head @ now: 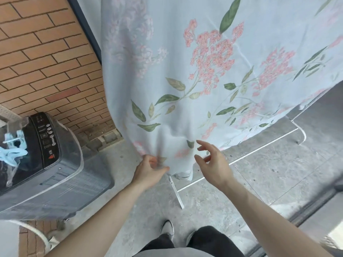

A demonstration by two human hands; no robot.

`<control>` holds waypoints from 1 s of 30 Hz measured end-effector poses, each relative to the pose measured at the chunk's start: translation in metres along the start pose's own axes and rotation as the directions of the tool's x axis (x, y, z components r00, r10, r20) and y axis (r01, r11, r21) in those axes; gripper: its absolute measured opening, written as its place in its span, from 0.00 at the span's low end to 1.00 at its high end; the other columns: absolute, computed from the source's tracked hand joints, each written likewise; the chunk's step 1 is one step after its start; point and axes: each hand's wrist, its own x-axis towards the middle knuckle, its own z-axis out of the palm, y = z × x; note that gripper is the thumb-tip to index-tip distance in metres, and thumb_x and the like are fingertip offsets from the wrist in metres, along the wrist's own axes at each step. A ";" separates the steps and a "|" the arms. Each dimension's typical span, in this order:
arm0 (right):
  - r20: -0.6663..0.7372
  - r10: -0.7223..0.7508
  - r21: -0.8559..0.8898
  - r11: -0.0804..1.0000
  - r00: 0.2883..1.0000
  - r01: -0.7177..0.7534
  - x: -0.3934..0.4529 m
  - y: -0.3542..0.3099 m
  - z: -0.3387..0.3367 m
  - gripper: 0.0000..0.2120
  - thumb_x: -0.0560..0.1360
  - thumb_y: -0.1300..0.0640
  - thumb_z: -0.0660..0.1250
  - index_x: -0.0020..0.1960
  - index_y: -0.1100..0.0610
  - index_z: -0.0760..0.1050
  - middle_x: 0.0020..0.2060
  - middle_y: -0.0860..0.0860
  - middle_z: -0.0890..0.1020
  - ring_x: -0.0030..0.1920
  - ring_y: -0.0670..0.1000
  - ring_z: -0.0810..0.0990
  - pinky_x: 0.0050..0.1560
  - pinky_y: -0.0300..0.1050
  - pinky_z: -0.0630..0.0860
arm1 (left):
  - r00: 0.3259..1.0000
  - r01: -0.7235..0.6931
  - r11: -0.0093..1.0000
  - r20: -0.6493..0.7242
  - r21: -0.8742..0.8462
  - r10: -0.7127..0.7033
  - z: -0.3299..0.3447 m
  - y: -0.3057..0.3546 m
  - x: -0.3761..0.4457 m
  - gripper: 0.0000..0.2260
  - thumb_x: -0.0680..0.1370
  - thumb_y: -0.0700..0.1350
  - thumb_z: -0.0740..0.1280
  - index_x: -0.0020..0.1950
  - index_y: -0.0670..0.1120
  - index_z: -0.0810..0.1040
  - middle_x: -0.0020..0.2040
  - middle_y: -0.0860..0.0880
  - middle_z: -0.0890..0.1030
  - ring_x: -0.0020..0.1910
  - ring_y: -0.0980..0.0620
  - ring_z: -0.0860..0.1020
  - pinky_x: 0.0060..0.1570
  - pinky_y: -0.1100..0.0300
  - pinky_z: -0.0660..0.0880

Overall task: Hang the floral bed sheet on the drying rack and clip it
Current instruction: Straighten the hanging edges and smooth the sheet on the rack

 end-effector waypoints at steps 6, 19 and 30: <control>0.089 0.238 0.024 0.970 0.967 -0.241 0.016 0.038 -0.012 0.25 0.76 0.46 0.71 0.72 0.42 0.71 0.55 0.40 0.80 0.45 0.47 0.85 0.53 0.57 0.82 | 0.886 0.431 0.851 0.319 -0.300 -0.337 0.042 -0.013 0.011 0.22 0.70 0.56 0.80 0.58 0.51 0.77 0.57 0.52 0.78 0.59 0.49 0.79 0.52 0.52 0.82; 0.525 0.389 -0.027 0.896 0.757 -0.442 0.095 0.104 -0.070 0.21 0.80 0.49 0.69 0.71 0.51 0.72 0.55 0.49 0.82 0.47 0.52 0.86 0.42 0.48 0.85 | 0.849 0.101 0.306 -0.079 -0.946 -0.523 0.133 0.040 -0.024 0.15 0.68 0.48 0.81 0.53 0.49 0.85 0.50 0.54 0.88 0.58 0.49 0.82 0.62 0.53 0.76; 0.738 0.619 0.063 0.331 0.268 -0.941 0.071 0.107 -0.044 0.36 0.76 0.34 0.70 0.74 0.53 0.64 0.61 0.59 0.79 0.58 0.60 0.83 0.54 0.52 0.83 | 0.955 0.012 -0.121 0.047 -0.993 -0.293 0.150 0.067 -0.083 0.16 0.79 0.43 0.68 0.66 0.44 0.81 0.60 0.46 0.84 0.57 0.45 0.80 0.69 0.48 0.70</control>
